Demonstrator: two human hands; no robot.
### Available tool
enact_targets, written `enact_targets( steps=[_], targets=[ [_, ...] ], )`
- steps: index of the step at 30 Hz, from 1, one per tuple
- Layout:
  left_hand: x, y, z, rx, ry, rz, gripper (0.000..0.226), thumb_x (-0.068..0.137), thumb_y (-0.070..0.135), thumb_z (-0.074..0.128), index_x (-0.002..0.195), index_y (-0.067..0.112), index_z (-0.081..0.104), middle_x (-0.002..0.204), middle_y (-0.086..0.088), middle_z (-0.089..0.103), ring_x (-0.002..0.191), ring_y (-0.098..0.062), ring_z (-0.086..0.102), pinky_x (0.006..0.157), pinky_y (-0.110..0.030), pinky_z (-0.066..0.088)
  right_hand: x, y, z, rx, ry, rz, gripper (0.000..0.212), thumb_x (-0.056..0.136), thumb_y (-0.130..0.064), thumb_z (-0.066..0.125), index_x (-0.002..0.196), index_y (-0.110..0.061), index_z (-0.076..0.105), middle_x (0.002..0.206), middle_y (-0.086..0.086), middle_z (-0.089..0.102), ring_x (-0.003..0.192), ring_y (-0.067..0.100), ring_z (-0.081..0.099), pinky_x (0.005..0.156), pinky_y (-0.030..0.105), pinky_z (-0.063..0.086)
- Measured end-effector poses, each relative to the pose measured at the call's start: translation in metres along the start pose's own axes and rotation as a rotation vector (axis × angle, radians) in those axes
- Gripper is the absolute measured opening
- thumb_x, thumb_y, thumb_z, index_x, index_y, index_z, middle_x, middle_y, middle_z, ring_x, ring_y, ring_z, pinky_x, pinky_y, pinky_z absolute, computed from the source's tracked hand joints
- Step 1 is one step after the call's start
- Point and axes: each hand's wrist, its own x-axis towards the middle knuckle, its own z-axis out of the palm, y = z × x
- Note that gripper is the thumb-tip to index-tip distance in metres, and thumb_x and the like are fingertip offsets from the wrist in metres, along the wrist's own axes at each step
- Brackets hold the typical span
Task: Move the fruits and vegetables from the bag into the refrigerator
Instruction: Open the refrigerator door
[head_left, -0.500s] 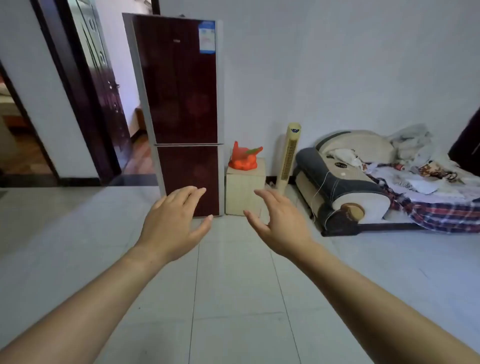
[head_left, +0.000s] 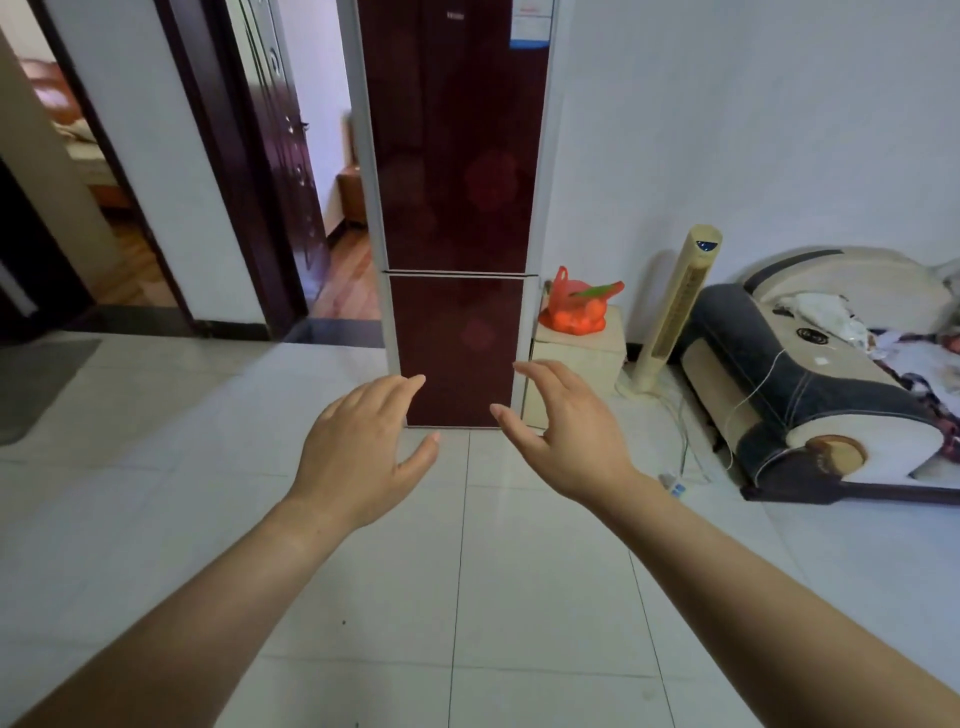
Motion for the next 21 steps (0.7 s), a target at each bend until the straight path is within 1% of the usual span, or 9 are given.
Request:
enact_targets(
  steps=[7, 10, 14, 18, 21],
  targets=[
    [0.088, -0.04, 0.029, -0.028, -0.038, -0.045, 0.065, 0.083, 0.053, 0.033, 0.139, 0.02, 0.038, 0.141, 0.0, 0.046, 0.129, -0.019, 0.043, 0.099, -0.036, 0.039, 0.083, 0.037, 0.043, 0.017, -0.067, 0.009, 0.052, 0.089, -0.048, 0.051, 0.13, -0.017, 0.049, 0.133, 0.0, 0.051, 0.121, 0.017, 0.048, 0.097, 0.032, 0.041],
    [0.14, -0.051, 0.052, -0.029, -0.045, -0.052, 0.059, 0.089, 0.053, 0.039, 0.139, 0.022, 0.037, 0.142, 0.002, 0.045, 0.129, -0.018, 0.043, 0.1, -0.035, 0.039, 0.127, 0.063, 0.06, 0.025, -0.075, 0.006, 0.052, 0.089, -0.048, 0.05, 0.132, -0.017, 0.047, 0.135, -0.001, 0.05, 0.122, 0.016, 0.047, 0.097, 0.031, 0.04],
    [0.223, -0.063, 0.082, -0.046, -0.053, -0.046, 0.056, 0.091, 0.05, 0.042, 0.139, 0.023, 0.037, 0.141, 0.002, 0.046, 0.127, -0.019, 0.045, 0.1, -0.036, 0.041, 0.202, 0.105, 0.083, 0.016, -0.058, -0.002, 0.053, 0.089, -0.049, 0.05, 0.131, -0.016, 0.048, 0.133, 0.001, 0.051, 0.123, 0.018, 0.047, 0.099, 0.032, 0.04],
    [0.314, -0.084, 0.1, -0.044, -0.053, -0.083, 0.057, 0.089, 0.055, 0.036, 0.137, 0.027, 0.038, 0.138, 0.004, 0.049, 0.123, -0.017, 0.049, 0.096, -0.037, 0.046, 0.292, 0.138, 0.102, 0.029, -0.061, -0.031, 0.057, 0.088, -0.053, 0.046, 0.131, -0.016, 0.047, 0.132, 0.001, 0.051, 0.122, 0.019, 0.047, 0.099, 0.034, 0.042],
    [0.363, -0.106, 0.107, -0.047, -0.029, -0.14, 0.055, 0.089, 0.053, 0.037, 0.137, 0.026, 0.039, 0.14, 0.003, 0.048, 0.125, -0.018, 0.046, 0.097, -0.036, 0.043, 0.358, 0.149, 0.121, 0.056, -0.077, -0.086, 0.057, 0.088, -0.054, 0.046, 0.132, -0.017, 0.046, 0.133, 0.001, 0.05, 0.122, 0.019, 0.048, 0.098, 0.037, 0.044]
  ],
)
